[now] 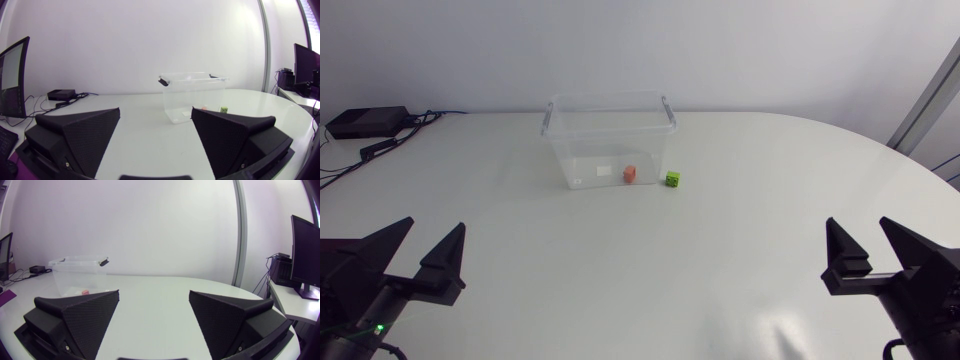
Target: Place the duplo bricks in the container
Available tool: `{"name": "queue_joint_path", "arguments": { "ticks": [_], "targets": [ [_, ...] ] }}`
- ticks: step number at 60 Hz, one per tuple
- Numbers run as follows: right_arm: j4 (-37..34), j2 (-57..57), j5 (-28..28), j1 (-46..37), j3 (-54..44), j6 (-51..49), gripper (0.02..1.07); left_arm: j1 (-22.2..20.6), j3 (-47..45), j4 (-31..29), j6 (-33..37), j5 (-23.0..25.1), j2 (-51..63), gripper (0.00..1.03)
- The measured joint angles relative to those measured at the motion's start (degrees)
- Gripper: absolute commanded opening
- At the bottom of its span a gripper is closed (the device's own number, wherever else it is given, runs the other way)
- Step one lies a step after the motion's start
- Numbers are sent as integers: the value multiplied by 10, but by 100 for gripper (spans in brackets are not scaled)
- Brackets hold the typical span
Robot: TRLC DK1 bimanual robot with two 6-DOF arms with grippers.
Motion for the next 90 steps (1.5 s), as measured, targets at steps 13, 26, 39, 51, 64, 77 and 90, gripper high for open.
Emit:
{"name": "queue_joint_path", "arguments": {
  "ticks": [13, 26, 39, 51, 64, 77, 90],
  "targets": [
    [0, 0, 0, -8, 0, -1, 103, 0, 0, 0, 0, 0, 0, 100],
    [-7, 29, -2, 19, 0, -55, 103, 0, 0, 0, 0, 0, 0, 100],
    [-13, 145, -34, 19, 37, -64, 103, 0, 0, 0, 0, 0, 0, 100],
    [-12, 339, -61, 20, 156, -76, 103, 0, 0, 0, 0, 0, 0, 100],
    [-10, 545, -80, 56, 253, -85, 102, 0, 0, 0, 0, 0, 0, 100],
    [-3, 729, -90, 98, 335, -135, 102, 0, 0, 0, 0, 0, 0, 100],
    [49, 863, -108, 115, 412, -153, 102, 0, 0, 0, 0, 0, 0, 100]
  ]
}}
